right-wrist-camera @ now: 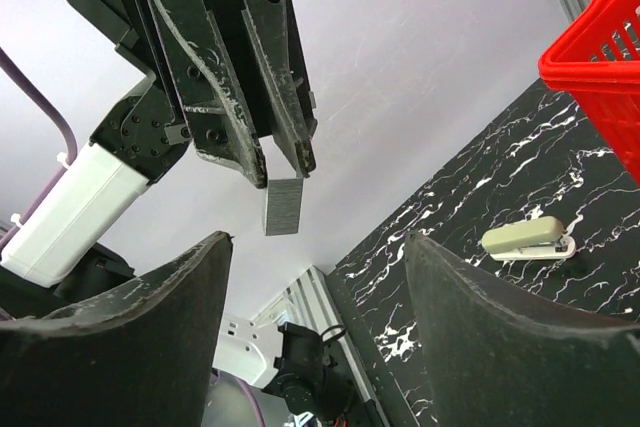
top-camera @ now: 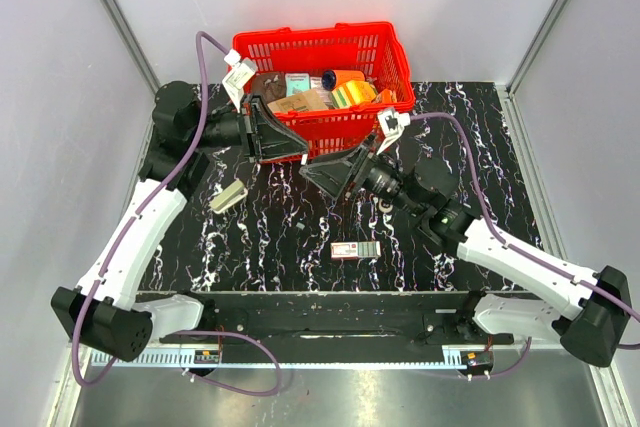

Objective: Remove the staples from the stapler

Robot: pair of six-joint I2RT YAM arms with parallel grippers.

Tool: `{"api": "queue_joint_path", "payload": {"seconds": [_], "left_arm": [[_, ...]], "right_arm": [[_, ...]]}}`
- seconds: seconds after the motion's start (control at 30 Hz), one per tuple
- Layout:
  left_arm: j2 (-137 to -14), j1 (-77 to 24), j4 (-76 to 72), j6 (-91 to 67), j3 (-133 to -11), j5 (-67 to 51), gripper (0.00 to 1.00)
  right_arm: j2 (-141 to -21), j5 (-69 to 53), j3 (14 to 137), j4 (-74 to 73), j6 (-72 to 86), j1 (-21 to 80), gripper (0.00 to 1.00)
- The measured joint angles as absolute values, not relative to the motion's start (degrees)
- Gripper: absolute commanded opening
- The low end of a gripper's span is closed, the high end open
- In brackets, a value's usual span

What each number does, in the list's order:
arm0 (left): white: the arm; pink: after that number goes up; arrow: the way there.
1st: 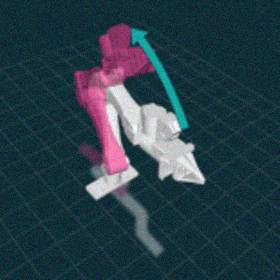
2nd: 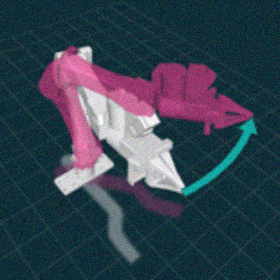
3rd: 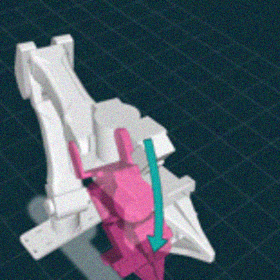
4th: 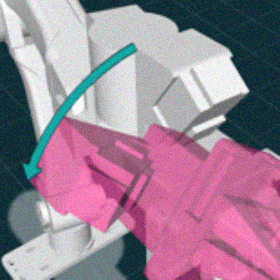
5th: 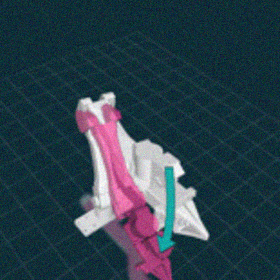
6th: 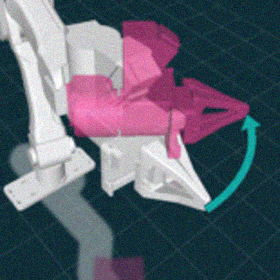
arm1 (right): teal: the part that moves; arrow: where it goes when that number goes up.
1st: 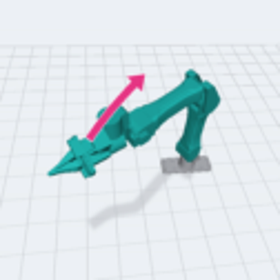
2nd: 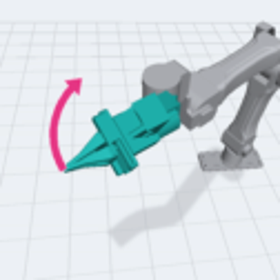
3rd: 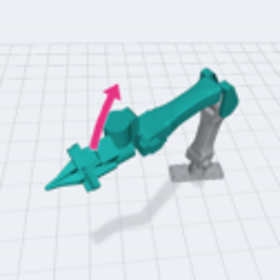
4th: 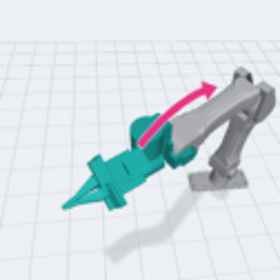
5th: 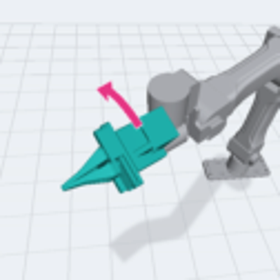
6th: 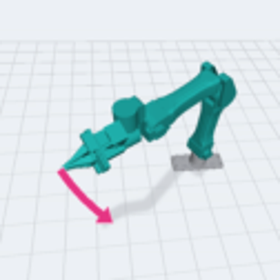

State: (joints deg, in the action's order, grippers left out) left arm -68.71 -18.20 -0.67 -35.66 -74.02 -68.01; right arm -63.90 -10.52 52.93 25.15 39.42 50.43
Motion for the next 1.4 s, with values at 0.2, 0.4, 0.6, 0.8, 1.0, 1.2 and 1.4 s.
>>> {"api": "queue_joint_path", "payload": {"seconds": [0.2, 0.4, 0.6, 0.8, 1.0, 1.2, 1.4], "left_arm": [[-68.62, -18.20, -2.00, -37.04, -73.54, -68.66, 0.11], [-68.36, -18.11, -3.60, -38.52, -72.16, -68.79, 0.13], [-68.27, -18.11, -4.91, -39.75, -72.16, -68.79, 0.14], [-67.92, -18.11, -5.52, -40.42, -71.50, -68.84, 0.15], [-67.85, -17.91, -5.72, -40.36, -71.50, -68.79, 0.17], [-67.83, -17.89, -5.67, -39.94, -71.50, -68.77, 0.18], [-67.83, -17.87, -5.61, -39.46, -71.50, -68.58, 0.46]], "right_arm": [[-64.14, -10.50, 53.43, 25.47, 40.03, 50.09, 0.65], [-64.64, -10.50, 53.69, 26.74, 41.04, 49.69, 0.56], [-64.90, -10.68, 53.69, 29.10, 41.63, 49.65, 0.51], [-65.89, -11.55, 53.69, 31.24, 41.98, 49.65, 0.42], [-66.76, -12.56, 53.69, 32.80, 42.87, 49.65, 0.26], [-66.78, -13.02, 53.67, 32.88, 43.20, 49.60, 0.15], [-66.78, -13.17, 53.67, 32.75, 43.22, 49.60, 0.06]]}}
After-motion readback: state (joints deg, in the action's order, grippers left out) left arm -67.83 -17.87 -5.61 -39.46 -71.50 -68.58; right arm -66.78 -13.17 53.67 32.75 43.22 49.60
